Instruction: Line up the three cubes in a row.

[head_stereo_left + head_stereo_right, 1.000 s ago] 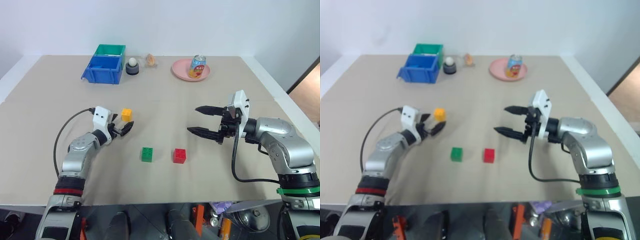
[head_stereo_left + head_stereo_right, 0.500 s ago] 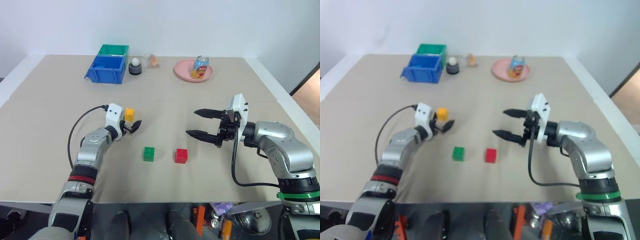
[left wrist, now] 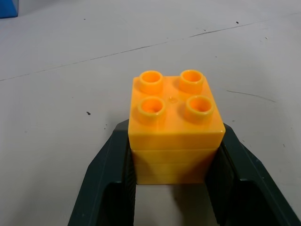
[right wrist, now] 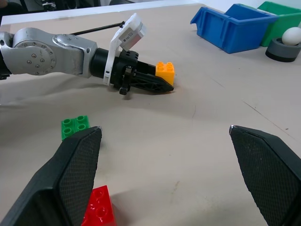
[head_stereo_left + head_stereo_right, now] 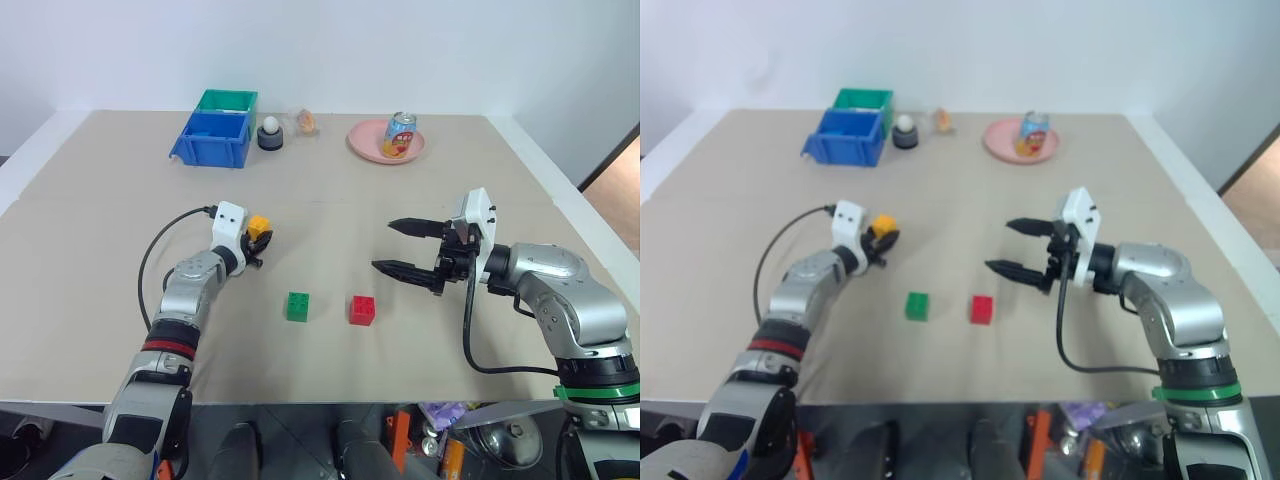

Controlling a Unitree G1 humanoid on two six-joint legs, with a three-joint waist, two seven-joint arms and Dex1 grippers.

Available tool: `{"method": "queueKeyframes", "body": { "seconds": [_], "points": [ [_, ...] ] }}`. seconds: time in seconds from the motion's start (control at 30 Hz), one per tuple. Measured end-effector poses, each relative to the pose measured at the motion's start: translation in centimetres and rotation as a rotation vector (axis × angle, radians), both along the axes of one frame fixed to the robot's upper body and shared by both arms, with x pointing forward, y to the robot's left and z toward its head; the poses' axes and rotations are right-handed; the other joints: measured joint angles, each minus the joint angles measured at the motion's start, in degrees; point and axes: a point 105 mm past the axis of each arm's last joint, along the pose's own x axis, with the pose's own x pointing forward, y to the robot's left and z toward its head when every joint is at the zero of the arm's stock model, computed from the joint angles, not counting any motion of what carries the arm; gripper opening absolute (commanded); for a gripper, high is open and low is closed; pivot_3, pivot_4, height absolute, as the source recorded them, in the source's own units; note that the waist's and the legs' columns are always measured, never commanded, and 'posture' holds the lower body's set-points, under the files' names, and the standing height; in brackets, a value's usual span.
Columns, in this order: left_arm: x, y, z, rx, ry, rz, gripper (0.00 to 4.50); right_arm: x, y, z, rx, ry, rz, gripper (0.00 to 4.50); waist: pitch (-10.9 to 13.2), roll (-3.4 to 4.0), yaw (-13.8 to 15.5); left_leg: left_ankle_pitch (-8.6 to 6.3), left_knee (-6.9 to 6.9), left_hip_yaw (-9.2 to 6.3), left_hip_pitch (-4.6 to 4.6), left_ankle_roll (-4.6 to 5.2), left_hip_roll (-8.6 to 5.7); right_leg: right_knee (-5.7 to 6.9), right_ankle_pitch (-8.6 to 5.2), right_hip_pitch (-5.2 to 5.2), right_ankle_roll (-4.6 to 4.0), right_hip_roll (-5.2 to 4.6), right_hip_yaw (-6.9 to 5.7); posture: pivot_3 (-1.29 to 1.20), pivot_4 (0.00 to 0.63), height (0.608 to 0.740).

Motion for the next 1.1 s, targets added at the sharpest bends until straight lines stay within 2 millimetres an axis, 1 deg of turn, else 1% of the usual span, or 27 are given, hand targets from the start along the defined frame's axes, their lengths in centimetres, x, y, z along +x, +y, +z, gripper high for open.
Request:
{"method": "queueKeyframes", "body": {
  "seconds": [0.13, 0.27, 0.37, 0.43, 0.47, 0.5, 0.53, 0.6, 0.7, 0.8, 0.9, 1.1],
  "points": [
    [-0.4, 0.0, 0.4, 0.034, -0.031, -0.067, 1.36, 0.0, 0.0, 0.0, -0.002, 0.000, 0.006, 4.50, 0.0, 0.00, 0.0, 0.00, -0.04, 0.01, -0.04, -0.01, 0.00, 0.00, -0.01, -0.06, -0.02, 0.01, 0.00, 0.00, 0.150, 0.740],
    [-1.5, 1.1, 0.8, 0.084, -0.096, -0.167, 1.36, -0.1, 0.1, -0.1, -0.010, 0.003, 0.018, 4.50, 0.0, 0.00, -0.2, 0.00, -0.24, 0.04, -0.03, -0.01, 0.01, -0.04, -0.05, -0.16, -0.09, 0.01, 0.01, 0.00, 0.150, 0.740],
    [-3.2, 3.3, 1.1, 0.134, -0.138, -0.282, 1.36, -0.6, 0.0, -0.2, -0.021, 0.033, 0.047, 4.50, 0.0, 0.01, -0.2, 0.00, -0.42, 0.04, -0.01, -0.01, 0.05, -0.03, -0.14, -0.23, -0.20, 0.03, 0.00, 0.00, 0.150, 0.740],
    [-4.5, 5.2, 1.2, 0.157, -0.150, -0.338, 1.36, -1.3, -0.3, -0.6, -0.041, 0.071, 0.074, 4.50, 0.0, 0.01, -0.2, 0.00, -0.46, 0.03, -0.04, -0.01, 0.05, -0.03, -0.24, -0.24, -0.20, 0.03, 0.00, 0.00, 0.150, 0.740],
    [-5.4, 6.1, 1.4, 0.156, -0.161, -0.388, 1.36, -1.9, -0.4, -0.9, -0.053, 0.092, 0.097, 4.50, 0.0, 0.01, -0.1, -0.03, -0.47, 0.03, -0.05, -0.05, 0.05, -0.04, -0.31, -0.23, -0.18, 0.01, -0.01, 0.00, 0.150, 0.740],
    [-6.2, 6.4, 1.6, 0.146, -0.173, -0.436, 1.36, -2.3, -0.4, -1.2, -0.059, 0.104, 0.109, 4.50, 0.0, 0.01, 0.0, -0.06, -0.46, 0.05, -0.05, -0.08, 0.05, -0.04, -0.35, -0.21, -0.16, -0.02, -0.01, 0.00, 0.150, 0.740],
    [-7.1, 6.2, 1.7, 0.130, -0.184, -0.498, 1.36, -2.5, -0.4, -1.4, -0.059, 0.114, 0.117, 4.50, 0.0, 0.01, 0.1, -0.06, -0.44, 0.05, -0.09, -0.09, 0.03, -0.04, -0.36, -0.20, -0.14, -0.05, -0.01, 0.00, 0.150, 0.740],
    [-8.3, 5.7, 1.8, 0.111, -0.192, -0.578, 1.36, -2.6, -0.4, -1.5, -0.056, 0.120, 0.123, 4.50, 0.0, 0.01, 0.2, -0.06, -0.37, 0.06, -0.12, -0.09, 0.00, -0.04, -0.37, -0.17, -0.11, -0.11, -0.02, 0.00, 0.150, 0.740],
    [-10.8, 4.5, 1.5, 0.114, -0.183, -0.746, 1.36, -2.8, -0.5, -1.6, -0.067, 0.125, 0.124, 4.50, 0.0, 0.01, 0.1, -0.06, -0.34, 0.10, -0.07, -0.09, 0.02, -0.05, -0.35, -0.16, -0.13, -0.12, -0.02, 0.00, 0.150, 0.740],
    [-12.0, 4.1, 0.7, 0.131, -0.164, -0.827, 1.36, -2.8, -0.4, -1.6, -0.068, 0.124, 0.124, 4.50, 0.0, 0.01, 0.0, -0.05, -0.34, 0.08, 0.01, -0.08, 0.09, -0.04, -0.27, -0.17, -0.24, -0.04, -0.06, 0.00, 0.150, 0.740],
    [-12.4, 4.3, 0.4, 0.152, -0.165, -0.851, 1.36, -2.8, -0.4, -1.7, -0.069, 0.128, 0.126, 4.50, 0.0, 0.01, 0.0, -0.05, -0.33, 0.09, 0.00, -0.07, 0.11, -0.04, -0.25, -0.18, -0.27, -0.04, -0.08, 0.00, 0.150, 0.740],
    [-12.3, 4.6, -0.1, 0.186, -0.150, -0.871, 1.36, -2.8, -0.3, -1.7, -0.069, 0.130, 0.129, 4.50, 0.0, 0.01, 0.0, -0.05, -0.32, 0.09, -0.03, -0.07, 0.10, -0.05, -0.26, -0.18, -0.24, -0.05, -0.08, 0.00, 0.150, 0.740]
  ]
}}
